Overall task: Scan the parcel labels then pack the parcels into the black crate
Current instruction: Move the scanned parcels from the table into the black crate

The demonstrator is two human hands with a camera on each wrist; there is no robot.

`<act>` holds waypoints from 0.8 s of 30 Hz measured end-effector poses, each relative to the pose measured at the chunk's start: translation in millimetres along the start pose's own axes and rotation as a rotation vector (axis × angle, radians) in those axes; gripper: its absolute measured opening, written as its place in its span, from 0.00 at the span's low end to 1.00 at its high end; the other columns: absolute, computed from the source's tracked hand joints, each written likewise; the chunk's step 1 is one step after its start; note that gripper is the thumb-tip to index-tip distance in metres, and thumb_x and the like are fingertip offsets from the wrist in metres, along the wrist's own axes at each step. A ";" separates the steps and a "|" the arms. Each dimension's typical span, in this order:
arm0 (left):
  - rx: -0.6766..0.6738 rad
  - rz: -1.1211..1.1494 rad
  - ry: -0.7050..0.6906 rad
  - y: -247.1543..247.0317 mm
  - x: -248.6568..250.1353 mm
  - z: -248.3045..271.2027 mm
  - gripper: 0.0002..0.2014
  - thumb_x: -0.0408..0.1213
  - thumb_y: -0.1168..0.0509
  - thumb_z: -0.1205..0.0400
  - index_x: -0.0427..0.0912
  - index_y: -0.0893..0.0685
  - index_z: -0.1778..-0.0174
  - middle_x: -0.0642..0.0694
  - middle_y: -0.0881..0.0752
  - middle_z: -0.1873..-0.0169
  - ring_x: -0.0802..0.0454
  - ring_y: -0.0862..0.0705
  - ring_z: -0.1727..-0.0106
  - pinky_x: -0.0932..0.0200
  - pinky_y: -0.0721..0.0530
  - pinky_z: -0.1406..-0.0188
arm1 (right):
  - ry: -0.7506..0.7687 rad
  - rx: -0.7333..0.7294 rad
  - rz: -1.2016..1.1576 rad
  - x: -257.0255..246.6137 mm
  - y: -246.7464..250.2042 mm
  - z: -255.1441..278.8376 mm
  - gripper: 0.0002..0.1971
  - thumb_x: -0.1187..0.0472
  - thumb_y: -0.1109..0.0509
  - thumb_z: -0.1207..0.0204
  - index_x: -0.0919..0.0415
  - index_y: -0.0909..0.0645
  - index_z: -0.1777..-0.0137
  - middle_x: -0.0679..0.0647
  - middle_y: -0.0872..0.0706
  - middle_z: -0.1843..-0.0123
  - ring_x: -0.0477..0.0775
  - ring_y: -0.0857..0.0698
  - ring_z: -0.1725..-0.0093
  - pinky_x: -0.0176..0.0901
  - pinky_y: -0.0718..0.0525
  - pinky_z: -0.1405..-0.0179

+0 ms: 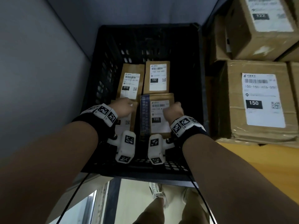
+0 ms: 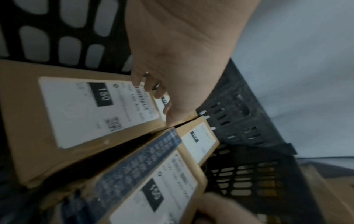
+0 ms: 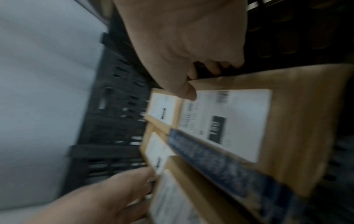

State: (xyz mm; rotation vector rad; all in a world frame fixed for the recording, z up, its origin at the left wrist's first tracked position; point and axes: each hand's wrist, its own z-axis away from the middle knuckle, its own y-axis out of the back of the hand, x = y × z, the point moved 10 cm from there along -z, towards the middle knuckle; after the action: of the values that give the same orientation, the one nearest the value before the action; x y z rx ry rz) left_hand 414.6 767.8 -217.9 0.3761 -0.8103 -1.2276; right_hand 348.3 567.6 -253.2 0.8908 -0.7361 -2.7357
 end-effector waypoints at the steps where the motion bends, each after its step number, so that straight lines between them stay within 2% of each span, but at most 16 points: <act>1: 0.036 0.024 -0.004 7.5 5.5 3.9 0.16 0.41 0.39 0.16 0.36 0.19 0.36 0.42 0.19 0.41 0.43 0.20 0.37 0.58 0.23 0.42 | 0.016 0.029 0.003 -10.6 8.3 4.6 0.26 0.62 0.38 0.19 0.65 0.37 0.22 0.66 0.27 0.25 0.67 0.25 0.28 0.56 0.24 0.29; 4: 0.105 0.100 -0.024 29.4 25.4 18.6 0.19 0.43 0.37 0.16 0.40 0.22 0.31 0.43 0.20 0.36 0.50 0.22 0.45 0.62 0.24 0.46 | 0.172 0.036 -0.075 -48.0 31.4 19.9 0.21 0.63 0.38 0.20 0.62 0.29 0.27 0.63 0.21 0.30 0.64 0.20 0.33 0.56 0.20 0.33; 7: 0.155 0.184 -0.100 50.7 57.0 39.3 0.20 0.43 0.36 0.16 0.42 0.22 0.30 0.44 0.22 0.32 0.51 0.22 0.39 0.60 0.24 0.40 | 0.361 0.015 -0.172 -78.0 62.7 49.3 0.14 0.65 0.38 0.20 0.60 0.21 0.36 0.58 0.17 0.37 0.57 0.16 0.42 0.51 0.15 0.42; 9: 0.146 0.235 -0.137 57.0 79.0 55.3 0.20 0.45 0.35 0.17 0.43 0.22 0.30 0.45 0.22 0.32 0.51 0.22 0.36 0.61 0.26 0.40 | 0.463 0.061 -0.191 -90.6 92.6 69.7 0.10 0.65 0.38 0.19 0.58 0.19 0.42 0.55 0.15 0.44 0.53 0.15 0.47 0.46 0.14 0.48; 12: 0.125 0.246 -0.197 62.0 113.0 79.2 0.20 0.47 0.35 0.17 0.45 0.22 0.30 0.47 0.22 0.31 0.51 0.24 0.32 0.61 0.28 0.38 | 0.565 0.156 -0.192 -93.8 144.8 94.3 0.08 0.66 0.38 0.19 0.57 0.18 0.47 0.48 0.16 0.57 0.44 0.18 0.62 0.34 0.20 0.64; 14: 0.101 0.283 -0.243 59.9 134.2 94.5 0.19 0.47 0.36 0.16 0.46 0.22 0.31 0.48 0.21 0.33 0.53 0.23 0.37 0.63 0.26 0.44 | 0.581 0.241 -0.181 -80.6 183.4 106.5 0.08 0.66 0.37 0.20 0.53 0.19 0.51 0.49 0.16 0.59 0.42 0.22 0.67 0.36 0.25 0.68; 16: 0.102 0.321 -0.275 56.2 153.8 106.6 0.18 0.46 0.37 0.16 0.44 0.22 0.32 0.48 0.21 0.35 0.53 0.24 0.38 0.62 0.25 0.44 | 0.563 0.301 -0.164 -63.3 216.3 113.0 0.09 0.67 0.38 0.20 0.54 0.19 0.51 0.53 0.15 0.55 0.48 0.19 0.64 0.38 0.24 0.62; 18: 0.131 0.349 -0.286 49.7 174.8 119.6 0.17 0.44 0.37 0.15 0.43 0.21 0.33 0.48 0.21 0.38 0.53 0.24 0.38 0.59 0.26 0.39 | 0.522 0.321 -0.109 -40.3 247.3 117.6 0.10 0.67 0.38 0.19 0.59 0.18 0.44 0.53 0.15 0.49 0.53 0.17 0.51 0.40 0.21 0.51; 21: 0.095 0.403 -0.274 26.0 202.7 131.8 0.17 0.43 0.38 0.14 0.41 0.23 0.31 0.46 0.20 0.39 0.49 0.20 0.38 0.55 0.21 0.38 | 0.434 0.268 0.095 -4.5 277.4 118.2 0.15 0.64 0.36 0.19 0.61 0.20 0.33 0.54 0.15 0.39 0.55 0.17 0.40 0.45 0.20 0.39; 24: 0.022 0.431 -0.223 -5.5 226.4 139.1 0.22 0.45 0.39 0.14 0.41 0.28 0.26 0.43 0.20 0.40 0.47 0.18 0.39 0.53 0.18 0.38 | 0.346 0.159 0.270 25.0 293.1 121.1 0.17 0.62 0.36 0.18 0.62 0.21 0.30 0.59 0.17 0.34 0.62 0.19 0.33 0.50 0.20 0.36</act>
State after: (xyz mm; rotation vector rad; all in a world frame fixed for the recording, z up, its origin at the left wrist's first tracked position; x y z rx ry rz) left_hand 335.4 577.3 -50.4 0.0728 -1.0349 -0.8647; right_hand 259.4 355.6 -33.2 1.1638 -0.9324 -2.2363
